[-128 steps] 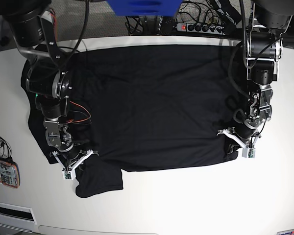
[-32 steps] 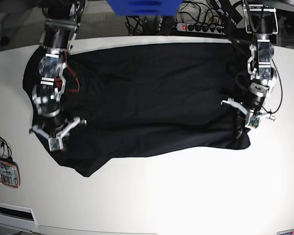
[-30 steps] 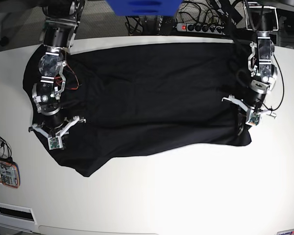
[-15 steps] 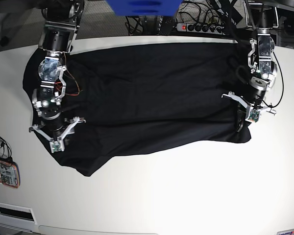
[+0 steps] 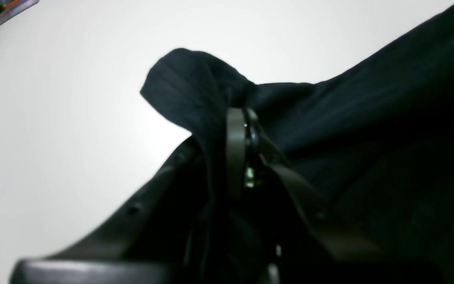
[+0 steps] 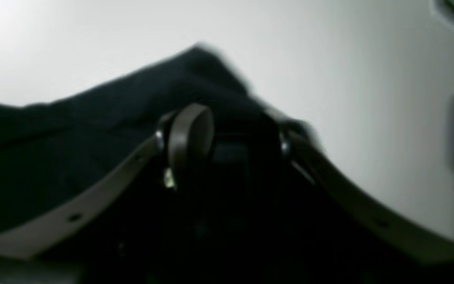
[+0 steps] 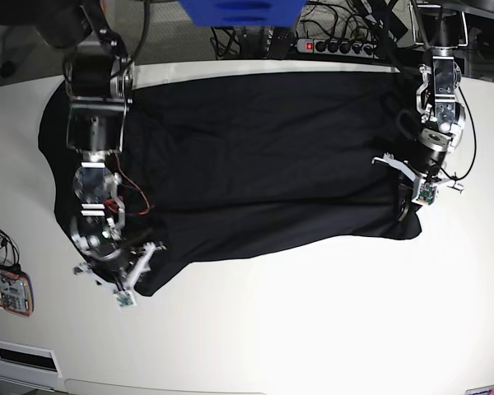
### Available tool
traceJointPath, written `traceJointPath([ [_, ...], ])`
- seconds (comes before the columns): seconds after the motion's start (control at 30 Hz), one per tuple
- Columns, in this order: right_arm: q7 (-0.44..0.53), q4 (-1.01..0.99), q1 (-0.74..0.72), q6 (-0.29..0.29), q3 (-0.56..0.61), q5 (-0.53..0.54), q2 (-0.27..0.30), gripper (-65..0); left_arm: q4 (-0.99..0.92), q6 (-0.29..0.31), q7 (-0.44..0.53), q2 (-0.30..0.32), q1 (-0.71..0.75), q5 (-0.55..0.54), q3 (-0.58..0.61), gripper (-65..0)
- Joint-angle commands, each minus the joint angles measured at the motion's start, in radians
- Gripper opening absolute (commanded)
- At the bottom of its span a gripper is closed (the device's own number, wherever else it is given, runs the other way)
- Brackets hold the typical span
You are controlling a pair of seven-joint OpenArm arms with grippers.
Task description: Fold the T-shirt properly
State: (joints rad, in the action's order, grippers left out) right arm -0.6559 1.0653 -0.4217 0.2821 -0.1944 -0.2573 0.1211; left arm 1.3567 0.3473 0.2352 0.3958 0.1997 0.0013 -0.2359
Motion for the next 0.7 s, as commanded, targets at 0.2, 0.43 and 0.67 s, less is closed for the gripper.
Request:
traceJointPath([
  [0.2,0.146,-0.322,-0.231,-0.008,-0.001,0.01,0.005,-36.0,0.016,-0.006,0.025,-0.008,-0.012,-0.008,-0.007,-65.0],
  [0.43,0.25,-0.54,-0.317,-0.008,-0.001,0.01,0.005,-35.2,0.016,-0.006,0.025,-0.008,-0.013,-0.007,-0.006,-65.0],
  [0.67,0.325,-0.656,-0.316,-0.008,-0.003,0.01,0.005,-33.2,0.016,-0.006,0.025,-0.008,-0.013,-0.007,-0.006,-65.0],
])
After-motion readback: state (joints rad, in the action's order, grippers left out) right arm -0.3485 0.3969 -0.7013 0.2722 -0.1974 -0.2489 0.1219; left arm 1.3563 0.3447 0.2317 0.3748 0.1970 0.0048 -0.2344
